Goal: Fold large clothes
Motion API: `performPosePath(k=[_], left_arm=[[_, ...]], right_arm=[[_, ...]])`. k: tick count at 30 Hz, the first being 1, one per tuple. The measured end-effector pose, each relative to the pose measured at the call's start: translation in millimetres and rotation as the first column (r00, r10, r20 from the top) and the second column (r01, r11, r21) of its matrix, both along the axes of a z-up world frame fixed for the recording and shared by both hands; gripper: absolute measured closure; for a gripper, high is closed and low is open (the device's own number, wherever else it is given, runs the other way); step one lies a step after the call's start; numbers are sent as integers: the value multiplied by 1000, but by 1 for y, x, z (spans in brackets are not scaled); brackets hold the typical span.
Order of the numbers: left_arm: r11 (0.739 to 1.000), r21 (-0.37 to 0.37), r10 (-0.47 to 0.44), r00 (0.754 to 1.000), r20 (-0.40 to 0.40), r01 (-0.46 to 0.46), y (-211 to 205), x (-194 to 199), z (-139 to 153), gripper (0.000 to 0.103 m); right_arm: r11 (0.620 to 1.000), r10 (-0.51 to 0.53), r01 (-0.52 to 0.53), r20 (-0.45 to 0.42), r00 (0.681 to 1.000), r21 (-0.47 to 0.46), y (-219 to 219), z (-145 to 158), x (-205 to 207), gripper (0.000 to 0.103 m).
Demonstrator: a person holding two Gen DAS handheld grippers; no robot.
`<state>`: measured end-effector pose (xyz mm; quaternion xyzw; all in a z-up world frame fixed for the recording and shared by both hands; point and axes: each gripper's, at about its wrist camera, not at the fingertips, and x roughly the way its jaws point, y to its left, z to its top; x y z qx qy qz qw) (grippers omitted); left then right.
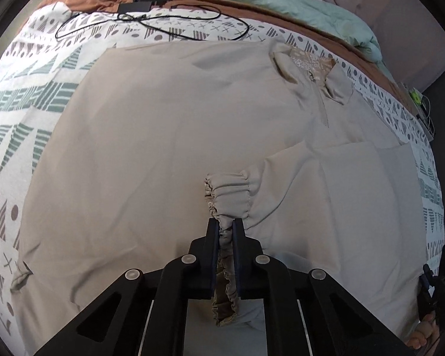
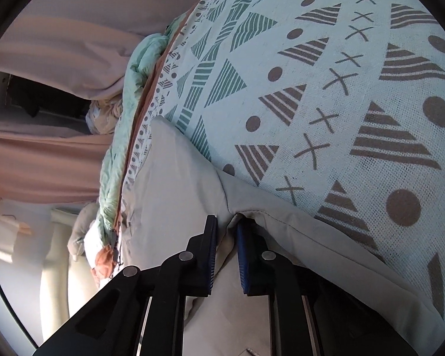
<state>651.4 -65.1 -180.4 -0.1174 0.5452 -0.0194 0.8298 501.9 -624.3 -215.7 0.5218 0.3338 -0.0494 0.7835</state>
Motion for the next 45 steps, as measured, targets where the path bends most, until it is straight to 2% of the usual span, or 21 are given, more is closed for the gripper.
performPosePath(k=[10,13,15,16,17,18,19,20,22,23,24,27,31,37,41,45], left_arm=[[994,95,41,998,42,-45,7,20,0,95],[995,84,55,998,27,-57,10,17,-6,94],[997,56,53,998,30,-54,12,13,-6,93],[998,46,50,999,21,-51,13,11,-6,90],[998,36,48,999,8,-49,13,9,-6,87],[998,31,48,999,-3,-48,14,6,-5,87],[998,28,47,999,-3,-47,15,2,-3,86],[999,24,46,999,8,-46,15,-3,2,84],[999,21,44,998,38,-45,17,-14,14,66],[999,17,42,998,54,-43,18,-20,20,43],[999,11,42,996,76,-42,19,-27,27,27],[999,2,49,991,127,-49,26,-47,48,25],[998,-32,62,985,164,-58,41,-79,71,25],[996,-55,81,971,226,-70,65,-141,102,25],[992,-72,121,955,272,-105,88,-187,118,25],[986,-115,149,945,291,-120,110,-228,124,25]], right_arm=[[999,44,-45,-21,999,-9,11,0,11,89],[999,49,-50,-41,998,-19,13,1,13,88],[998,51,-52,-54,997,-24,14,3,12,85],[998,51,-52,-60,997,-23,13,4,12,76],[999,48,-49,-55,997,-16,13,6,10,61],[999,46,-47,-44,998,-6,12,8,8,53],[999,46,-46,-34,998,-1,12,12,6,36],[999,47,-47,-31,998,-8,13,17,5,27],[998,48,-50,-28,998,-41,16,28,1,25],[997,50,-51,-30,998,-53,17,33,0,25],[997,50,-52,-31,998,-57,18,37,-3,25],[995,63,-64,-16,998,-73,24,51,-11,25],[985,95,-97,-18,995,-140,34,73,-24,25],[962,117,-132,-75,990,-240,49,90,-55,25],[950,98,-108,-48,994,-294,58,110,-81,25],[936,125,-124,-19,992,-329,75,121,-106,25]])
